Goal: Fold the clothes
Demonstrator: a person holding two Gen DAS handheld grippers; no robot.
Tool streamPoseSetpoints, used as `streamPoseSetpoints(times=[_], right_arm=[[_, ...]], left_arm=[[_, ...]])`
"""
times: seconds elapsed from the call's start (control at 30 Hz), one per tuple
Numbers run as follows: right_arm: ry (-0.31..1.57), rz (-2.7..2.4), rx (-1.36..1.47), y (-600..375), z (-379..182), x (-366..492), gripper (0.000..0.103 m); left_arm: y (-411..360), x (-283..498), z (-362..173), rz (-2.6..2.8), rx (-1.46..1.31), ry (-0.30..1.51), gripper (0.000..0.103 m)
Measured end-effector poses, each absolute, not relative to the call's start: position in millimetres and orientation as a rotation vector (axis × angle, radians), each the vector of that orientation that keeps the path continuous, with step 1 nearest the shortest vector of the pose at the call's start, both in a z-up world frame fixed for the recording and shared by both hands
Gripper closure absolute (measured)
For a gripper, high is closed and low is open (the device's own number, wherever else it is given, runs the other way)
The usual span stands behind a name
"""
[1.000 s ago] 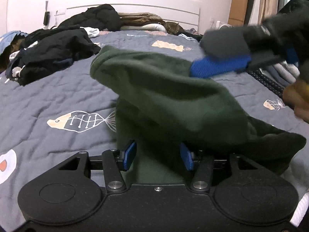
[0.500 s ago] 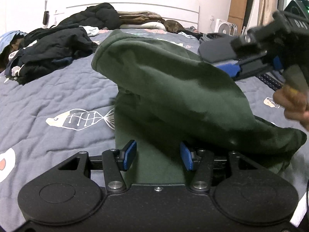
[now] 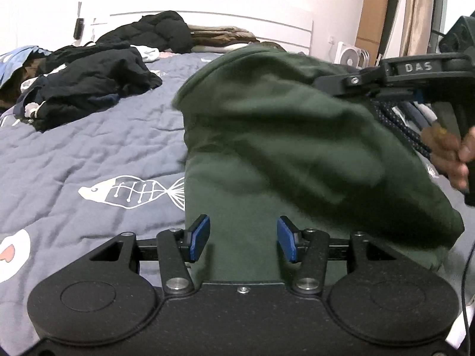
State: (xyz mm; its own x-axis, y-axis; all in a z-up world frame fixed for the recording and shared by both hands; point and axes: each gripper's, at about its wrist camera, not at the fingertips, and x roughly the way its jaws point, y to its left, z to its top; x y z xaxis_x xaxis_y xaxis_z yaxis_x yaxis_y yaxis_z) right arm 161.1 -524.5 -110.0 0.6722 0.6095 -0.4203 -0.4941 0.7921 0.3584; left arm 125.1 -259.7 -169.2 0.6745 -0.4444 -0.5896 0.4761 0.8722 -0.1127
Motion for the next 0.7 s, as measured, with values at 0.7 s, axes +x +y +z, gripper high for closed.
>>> streamPoseSetpoints(times=[0.7], right_arm=[[0.688,0.273,0.43,-621,-159,180,0.067]], left_arm=[[-256,128,-170,-0.502,0.042,0.65,0.049]])
